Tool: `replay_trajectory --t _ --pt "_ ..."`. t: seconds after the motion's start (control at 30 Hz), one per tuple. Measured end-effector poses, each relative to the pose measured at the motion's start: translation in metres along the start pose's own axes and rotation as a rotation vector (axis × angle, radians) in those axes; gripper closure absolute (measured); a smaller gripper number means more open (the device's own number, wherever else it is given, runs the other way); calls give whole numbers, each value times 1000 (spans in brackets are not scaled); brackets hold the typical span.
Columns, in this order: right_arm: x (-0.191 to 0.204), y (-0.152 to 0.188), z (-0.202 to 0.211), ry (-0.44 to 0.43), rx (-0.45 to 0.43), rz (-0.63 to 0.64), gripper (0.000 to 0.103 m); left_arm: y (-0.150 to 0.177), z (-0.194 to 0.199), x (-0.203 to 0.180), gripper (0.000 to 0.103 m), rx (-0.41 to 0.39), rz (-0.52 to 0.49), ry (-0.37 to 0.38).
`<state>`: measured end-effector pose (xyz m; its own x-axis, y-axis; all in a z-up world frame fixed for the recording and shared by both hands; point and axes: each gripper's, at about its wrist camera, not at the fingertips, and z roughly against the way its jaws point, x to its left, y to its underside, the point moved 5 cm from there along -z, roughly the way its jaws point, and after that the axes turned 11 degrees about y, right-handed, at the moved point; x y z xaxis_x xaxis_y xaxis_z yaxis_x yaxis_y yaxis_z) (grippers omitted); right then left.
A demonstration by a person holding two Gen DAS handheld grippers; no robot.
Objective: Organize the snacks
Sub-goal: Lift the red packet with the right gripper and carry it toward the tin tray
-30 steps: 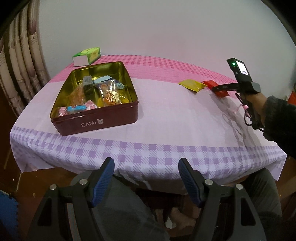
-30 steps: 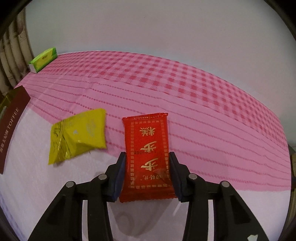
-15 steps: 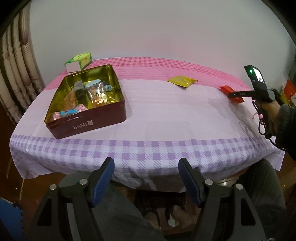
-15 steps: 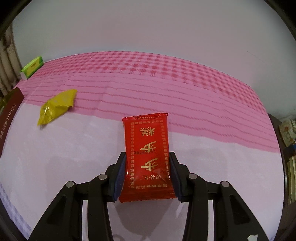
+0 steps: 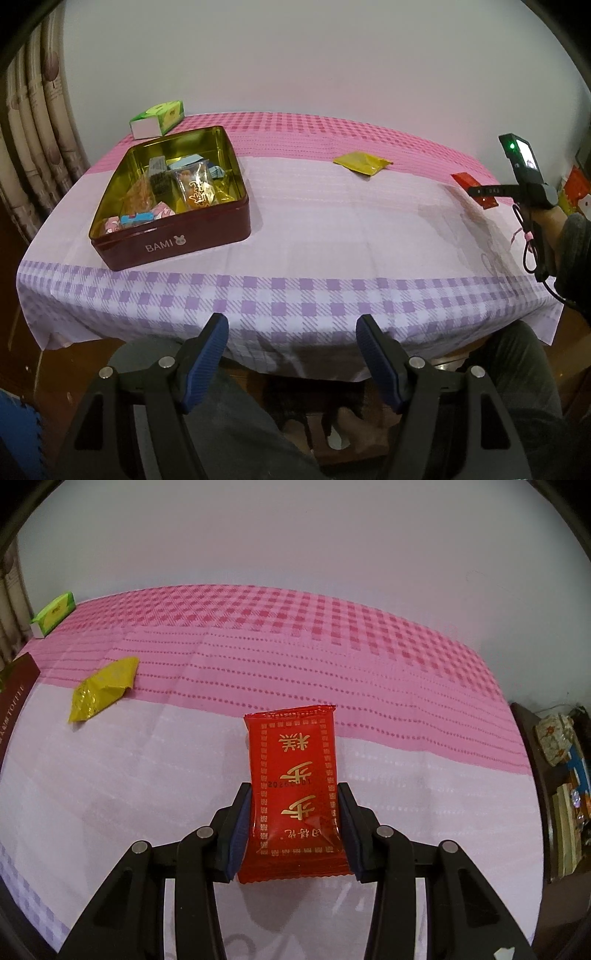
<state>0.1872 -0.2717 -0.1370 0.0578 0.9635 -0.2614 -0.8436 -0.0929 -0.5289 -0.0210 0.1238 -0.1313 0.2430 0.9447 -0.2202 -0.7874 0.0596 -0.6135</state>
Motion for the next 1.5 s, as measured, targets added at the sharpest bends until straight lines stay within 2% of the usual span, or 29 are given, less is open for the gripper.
replay_trajectory --t 0.33,0.77,1.13,1.5 --pt "25 -35 24 -18 -57 32 63 1 -2 -1 30 7 5 1" --pt "93 -81 58 -69 -132 139 63 3 -5 1 30 25 20 2" --pt "201 -115 100 -126 -201 335 63 0 -2 1 30 14 28 21" --pt "331 -123 146 -230 -265 527 63 -1 -2 4 30 23 64 40"
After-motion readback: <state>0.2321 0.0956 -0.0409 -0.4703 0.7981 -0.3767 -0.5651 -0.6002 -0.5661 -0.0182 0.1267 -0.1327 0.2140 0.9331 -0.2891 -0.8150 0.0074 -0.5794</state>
